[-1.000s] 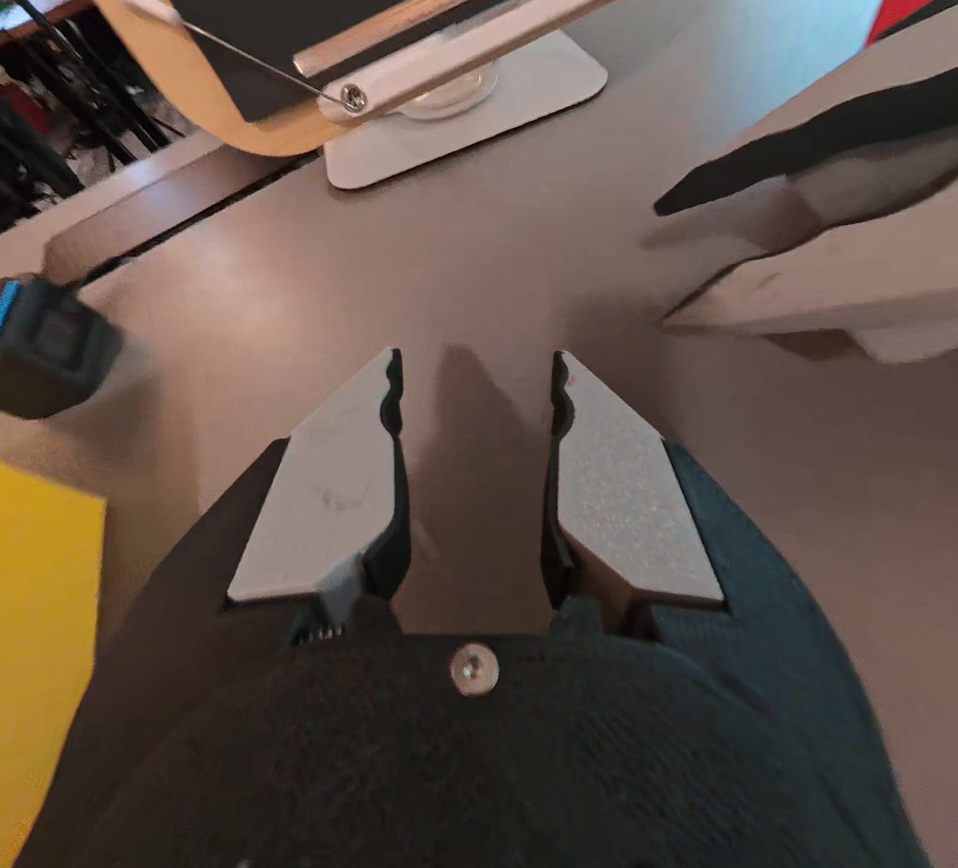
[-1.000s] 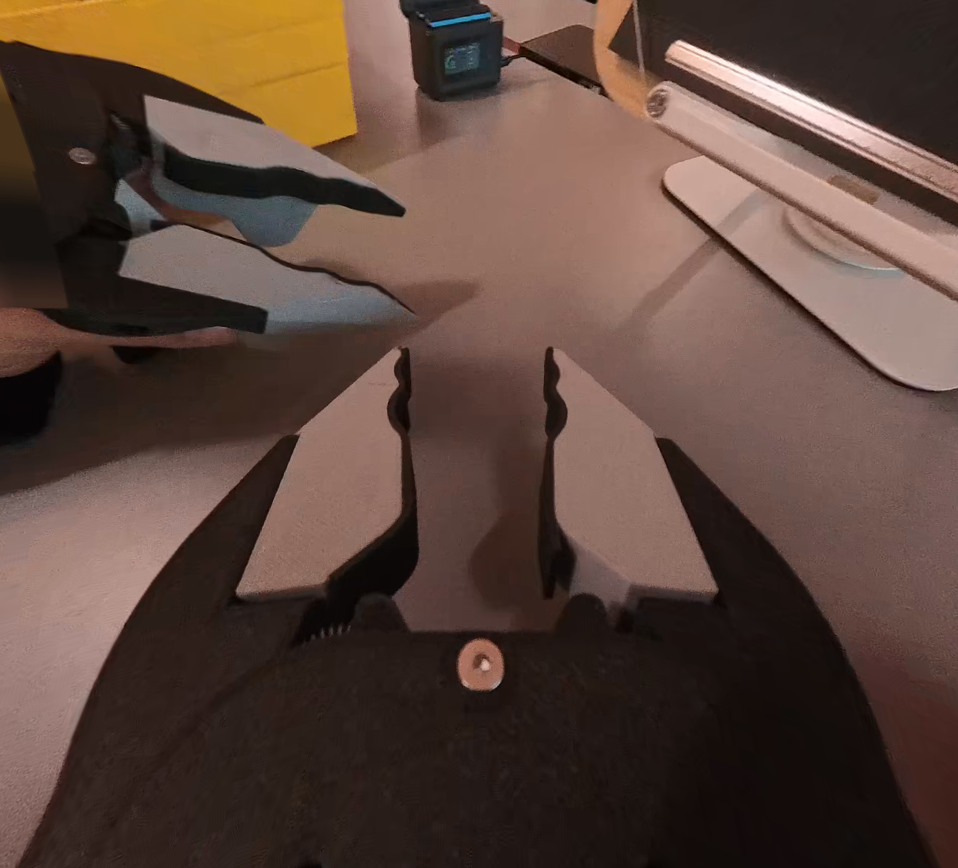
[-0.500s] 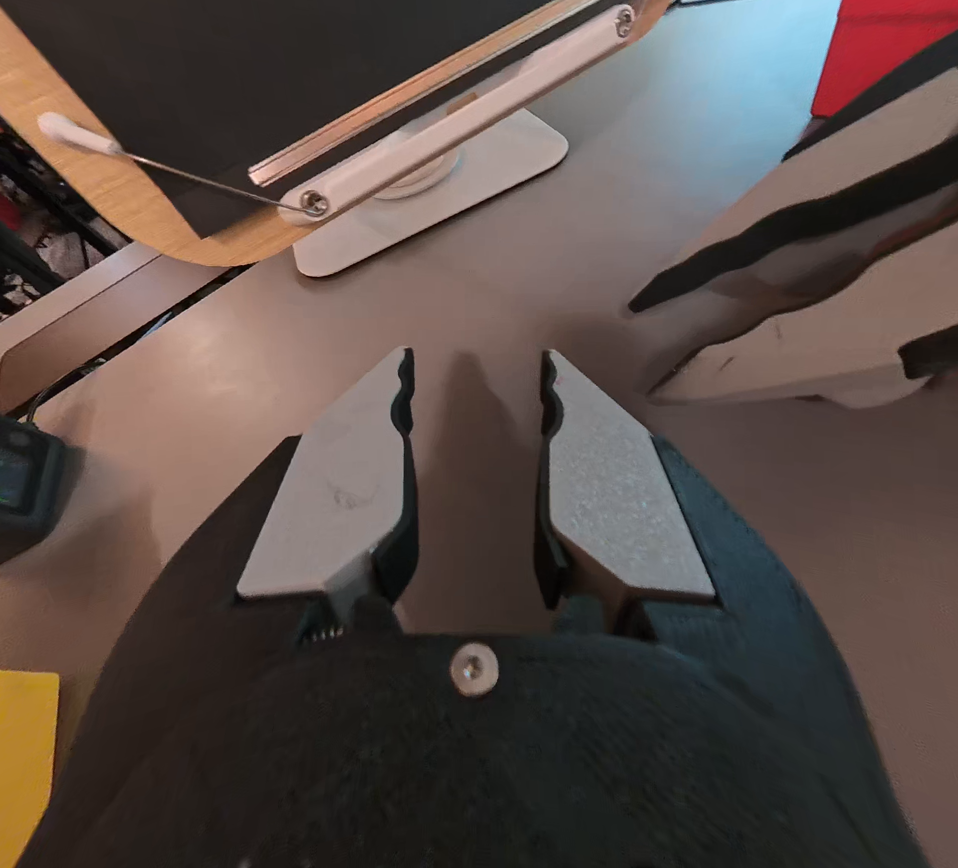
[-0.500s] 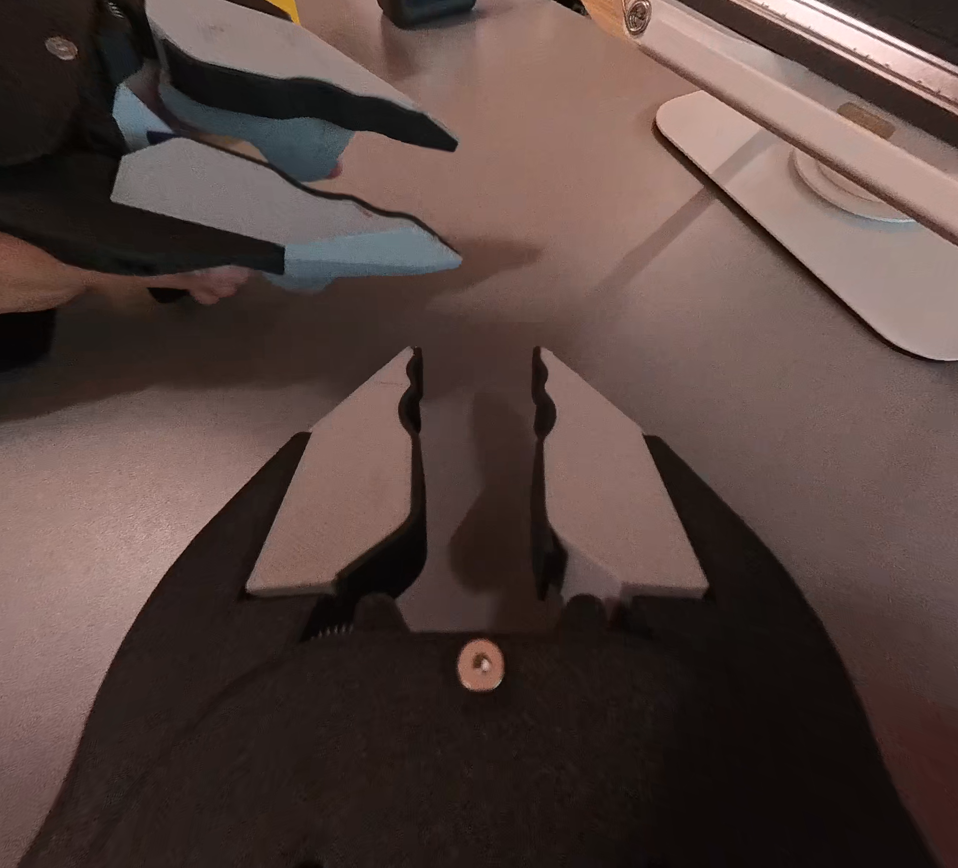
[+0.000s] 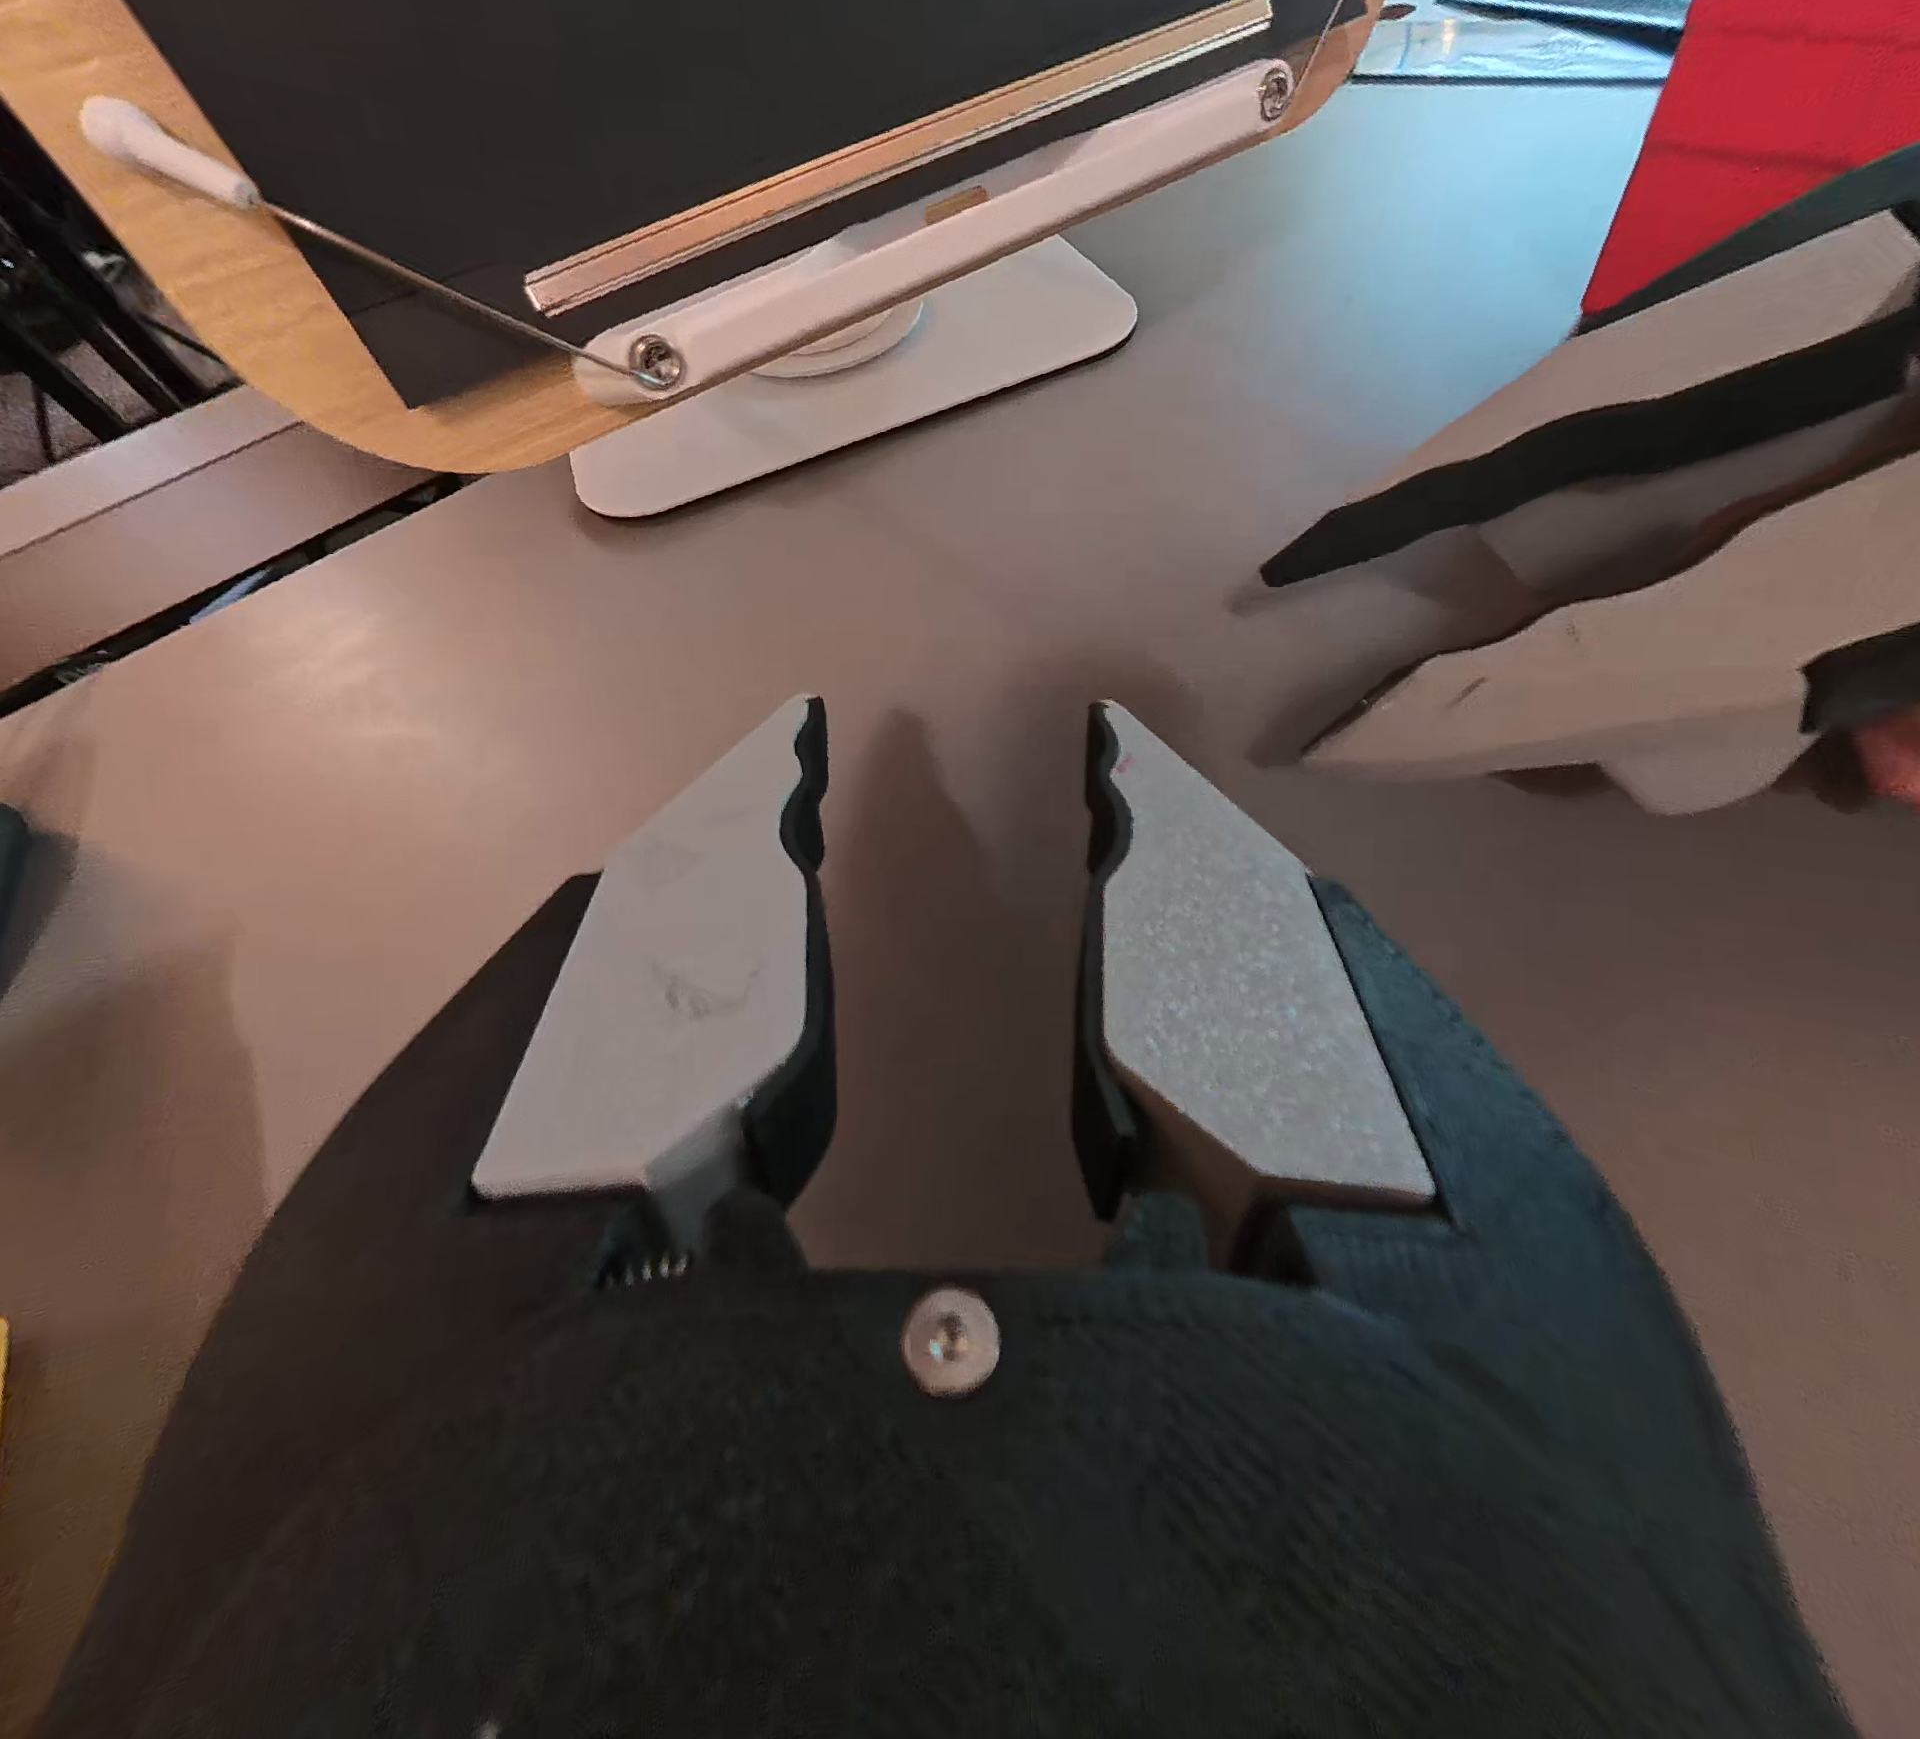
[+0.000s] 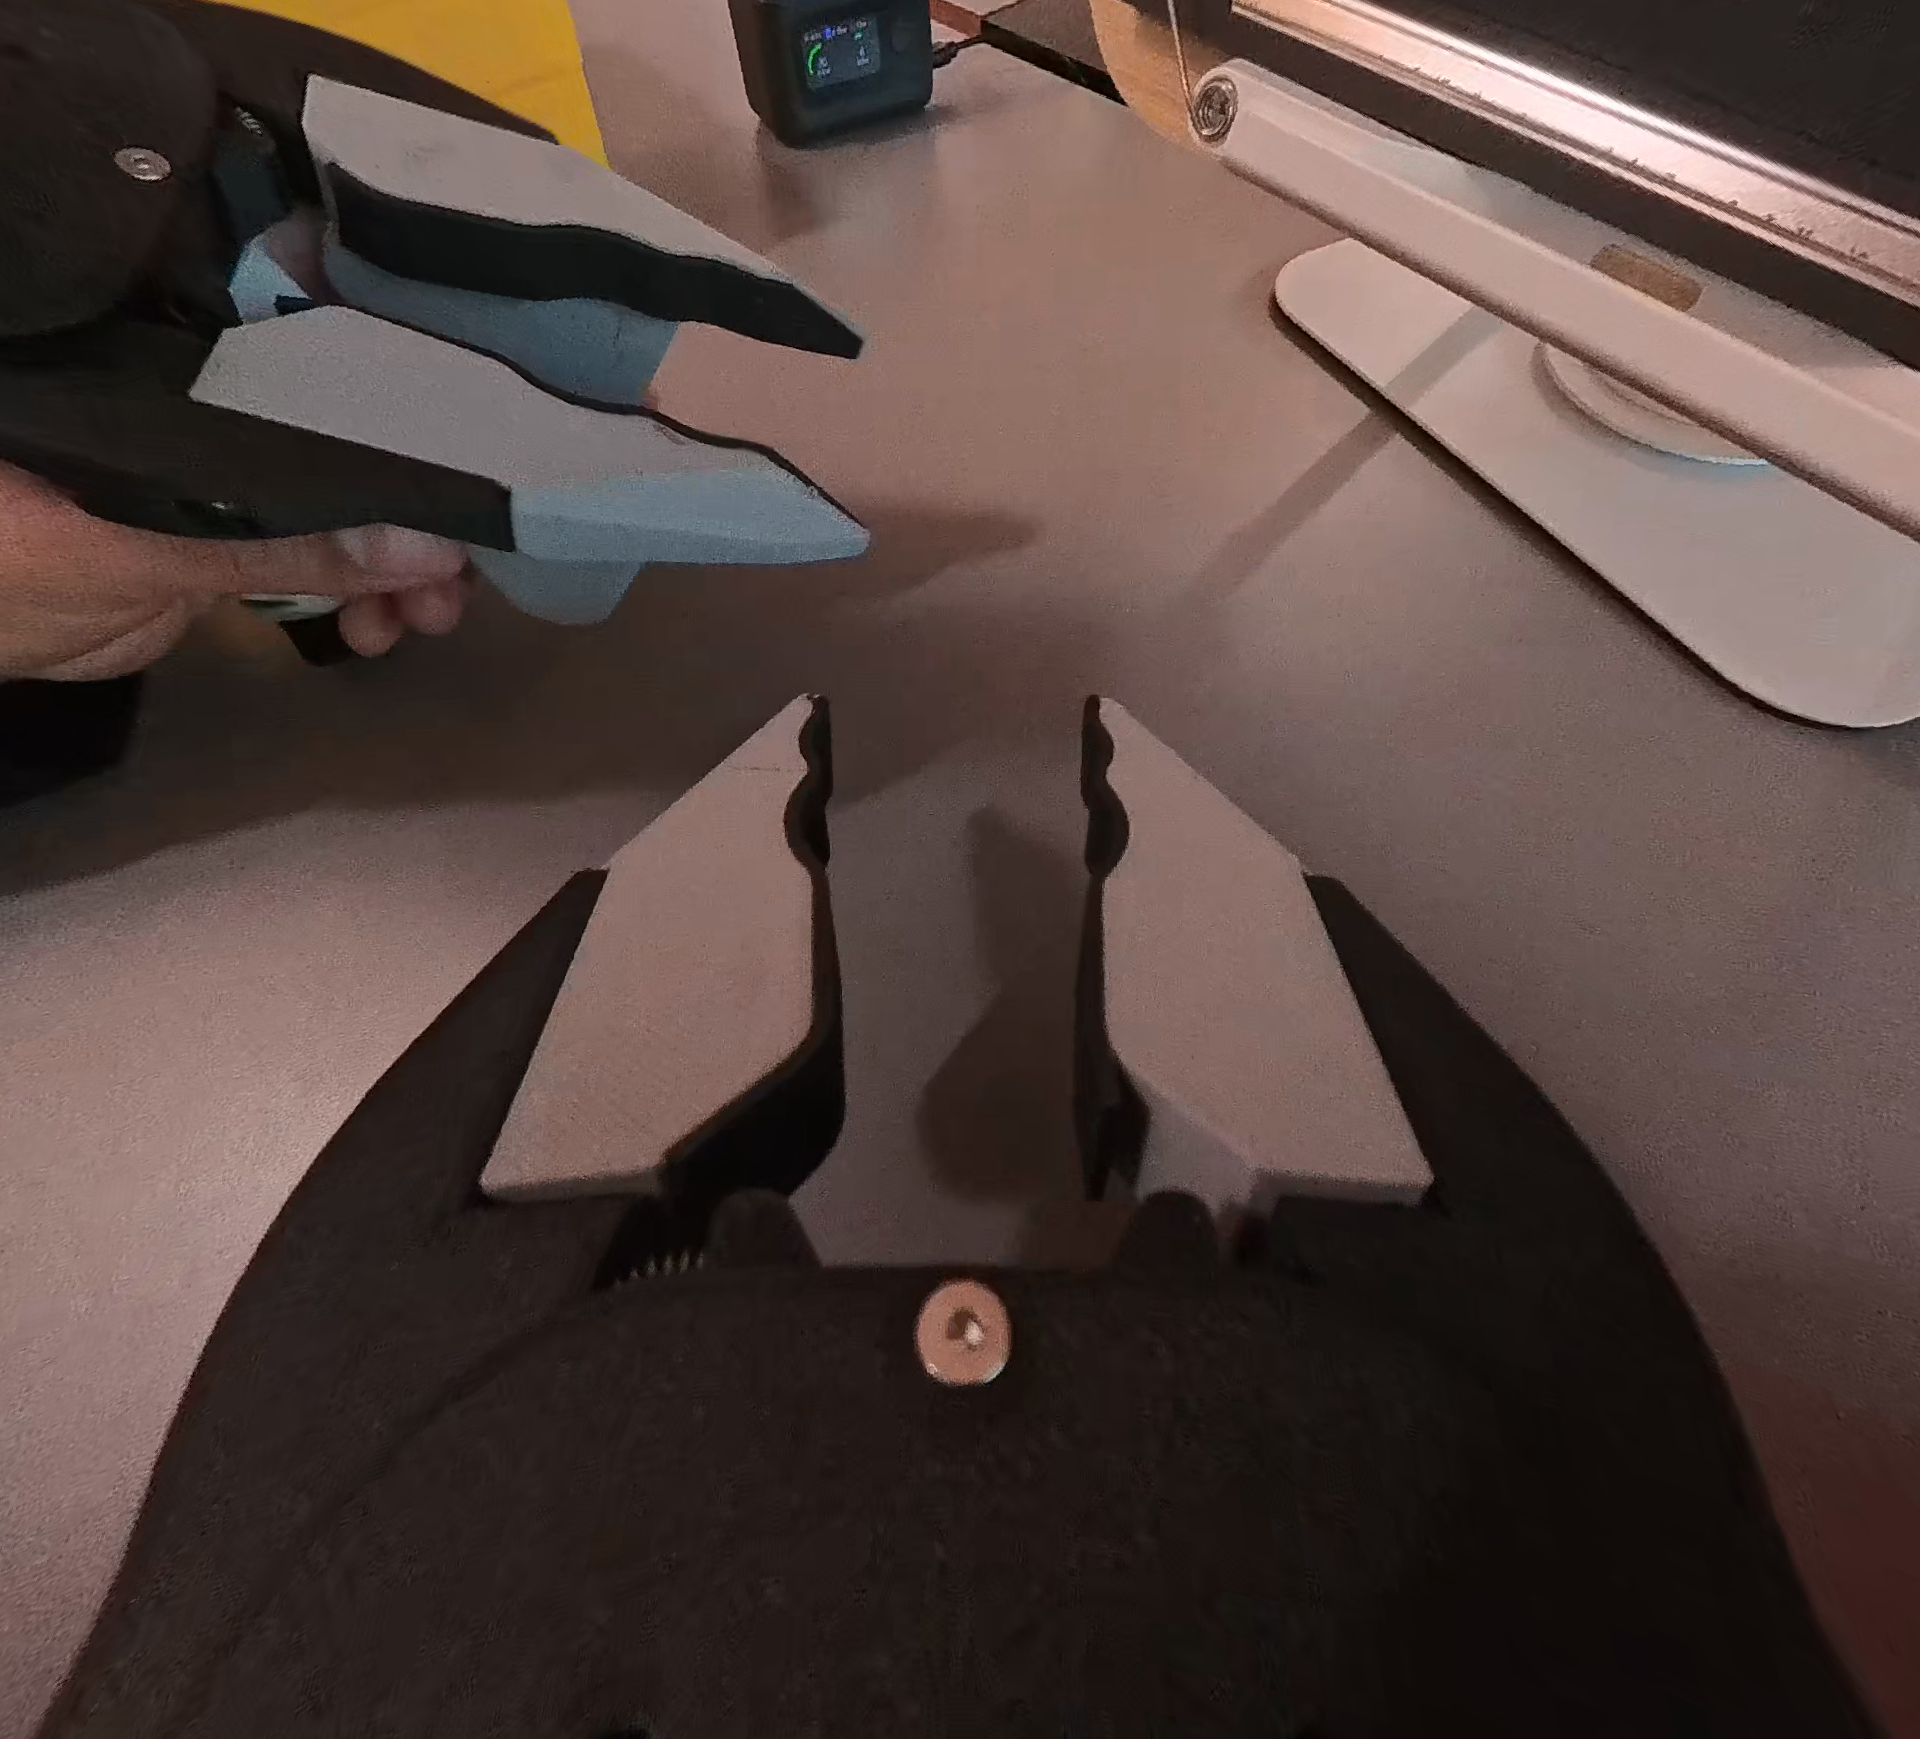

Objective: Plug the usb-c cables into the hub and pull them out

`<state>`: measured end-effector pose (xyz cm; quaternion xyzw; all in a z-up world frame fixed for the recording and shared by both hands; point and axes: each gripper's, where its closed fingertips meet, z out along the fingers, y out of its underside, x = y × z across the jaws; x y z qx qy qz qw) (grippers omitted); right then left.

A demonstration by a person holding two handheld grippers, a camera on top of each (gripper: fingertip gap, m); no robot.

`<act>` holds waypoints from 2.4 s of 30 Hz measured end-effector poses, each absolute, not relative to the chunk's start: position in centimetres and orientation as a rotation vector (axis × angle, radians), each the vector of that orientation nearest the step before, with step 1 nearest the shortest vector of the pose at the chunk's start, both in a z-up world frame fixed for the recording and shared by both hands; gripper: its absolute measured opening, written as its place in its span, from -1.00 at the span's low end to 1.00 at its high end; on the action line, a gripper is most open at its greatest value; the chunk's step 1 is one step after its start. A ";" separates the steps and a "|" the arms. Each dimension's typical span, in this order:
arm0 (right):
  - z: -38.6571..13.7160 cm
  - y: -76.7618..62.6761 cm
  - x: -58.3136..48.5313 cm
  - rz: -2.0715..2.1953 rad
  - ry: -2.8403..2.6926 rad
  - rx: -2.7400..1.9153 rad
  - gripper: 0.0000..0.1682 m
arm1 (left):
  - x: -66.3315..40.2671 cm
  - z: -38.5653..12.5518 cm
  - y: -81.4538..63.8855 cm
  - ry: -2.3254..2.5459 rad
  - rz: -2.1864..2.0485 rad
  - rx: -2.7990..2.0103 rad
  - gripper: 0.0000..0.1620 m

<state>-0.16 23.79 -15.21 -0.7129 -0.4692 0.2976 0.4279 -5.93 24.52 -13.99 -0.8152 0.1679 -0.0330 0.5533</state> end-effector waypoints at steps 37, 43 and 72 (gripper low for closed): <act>-14.2 25.2 -1.2 0.779 -1.095 -1.746 -0.39 | -30.7 -6.6 15.5 0.661 0.349 -2.351 -0.53; -14.2 25.2 -1.2 0.794 -1.093 -1.755 -0.40 | -31.3 -10.0 16.8 0.715 0.358 -2.418 -0.73; -13.0 24.3 -1.6 0.846 -1.103 -1.682 -0.34 | -23.0 20.5 17.6 0.425 0.567 -1.705 -0.98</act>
